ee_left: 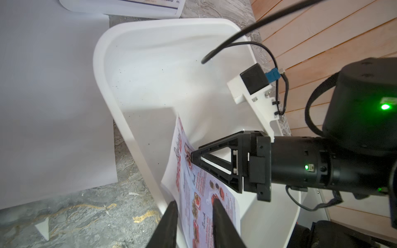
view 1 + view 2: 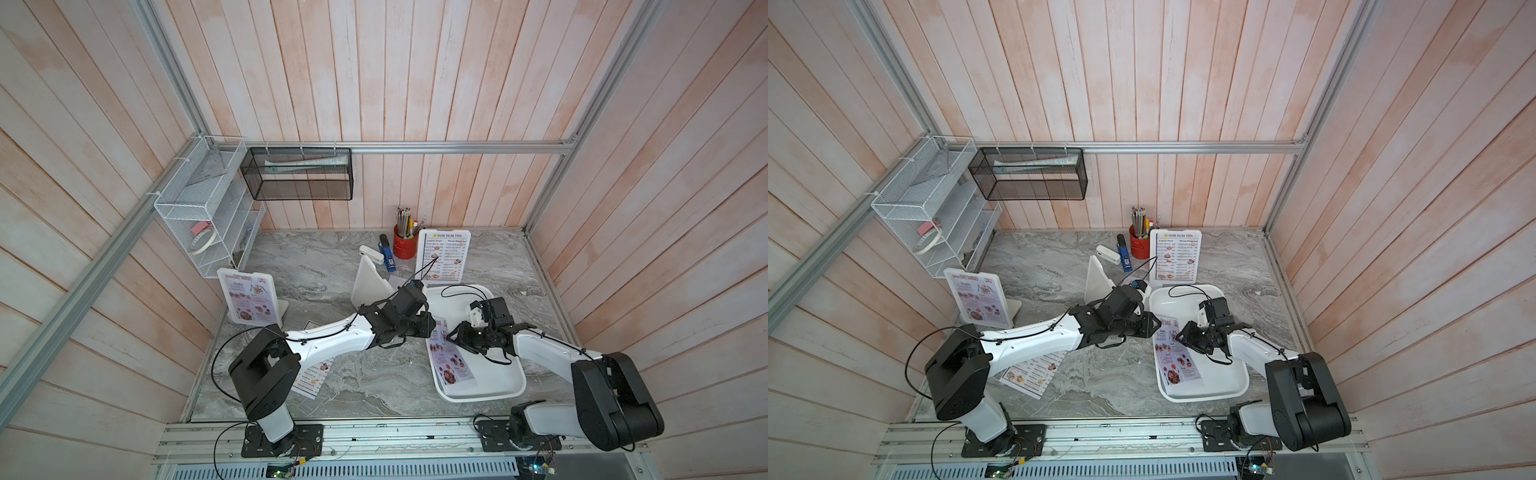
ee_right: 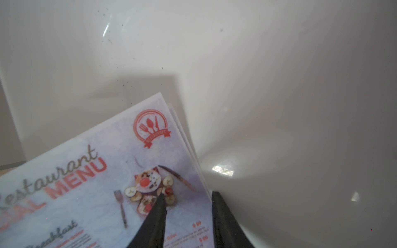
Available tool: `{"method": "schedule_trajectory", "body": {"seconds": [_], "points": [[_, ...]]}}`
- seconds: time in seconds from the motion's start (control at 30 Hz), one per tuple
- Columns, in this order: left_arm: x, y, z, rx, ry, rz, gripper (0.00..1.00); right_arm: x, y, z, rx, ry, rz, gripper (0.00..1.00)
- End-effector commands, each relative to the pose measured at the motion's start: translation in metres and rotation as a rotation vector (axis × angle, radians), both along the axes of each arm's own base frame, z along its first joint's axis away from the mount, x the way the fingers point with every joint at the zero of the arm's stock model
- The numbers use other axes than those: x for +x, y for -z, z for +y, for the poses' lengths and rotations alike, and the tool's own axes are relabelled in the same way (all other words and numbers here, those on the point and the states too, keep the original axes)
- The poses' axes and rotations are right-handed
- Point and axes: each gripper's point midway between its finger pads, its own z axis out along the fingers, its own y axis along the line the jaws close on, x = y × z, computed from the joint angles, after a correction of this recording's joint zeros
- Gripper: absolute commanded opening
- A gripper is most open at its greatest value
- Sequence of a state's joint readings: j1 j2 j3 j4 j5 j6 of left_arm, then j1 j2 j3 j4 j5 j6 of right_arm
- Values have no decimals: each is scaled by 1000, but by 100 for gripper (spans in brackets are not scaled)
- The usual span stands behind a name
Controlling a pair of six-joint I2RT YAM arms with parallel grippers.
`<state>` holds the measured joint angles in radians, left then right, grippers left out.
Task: Replace the menus in the menu holders
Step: Pick up the menu from the storage box.
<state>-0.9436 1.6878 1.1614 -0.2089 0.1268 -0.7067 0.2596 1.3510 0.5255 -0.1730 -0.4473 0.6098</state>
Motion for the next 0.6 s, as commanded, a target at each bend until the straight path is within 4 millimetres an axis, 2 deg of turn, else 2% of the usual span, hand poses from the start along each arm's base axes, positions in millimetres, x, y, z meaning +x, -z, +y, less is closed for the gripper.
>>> {"method": "schedule_trajectory", "body": {"seconds": [0.0, 0.1, 0.57], "points": [[0, -17, -7, -35, 21, -25, 31, -12, 10, -2, -16, -1, 43, 37], [0, -18, -10, -51, 31, -24, 31, -13, 11, -2, -13, -3, 45, 37], [0, 9, -9, -1, 24, 15, 33, -13, 12, -1, -8, -4, 47, 36]]}}
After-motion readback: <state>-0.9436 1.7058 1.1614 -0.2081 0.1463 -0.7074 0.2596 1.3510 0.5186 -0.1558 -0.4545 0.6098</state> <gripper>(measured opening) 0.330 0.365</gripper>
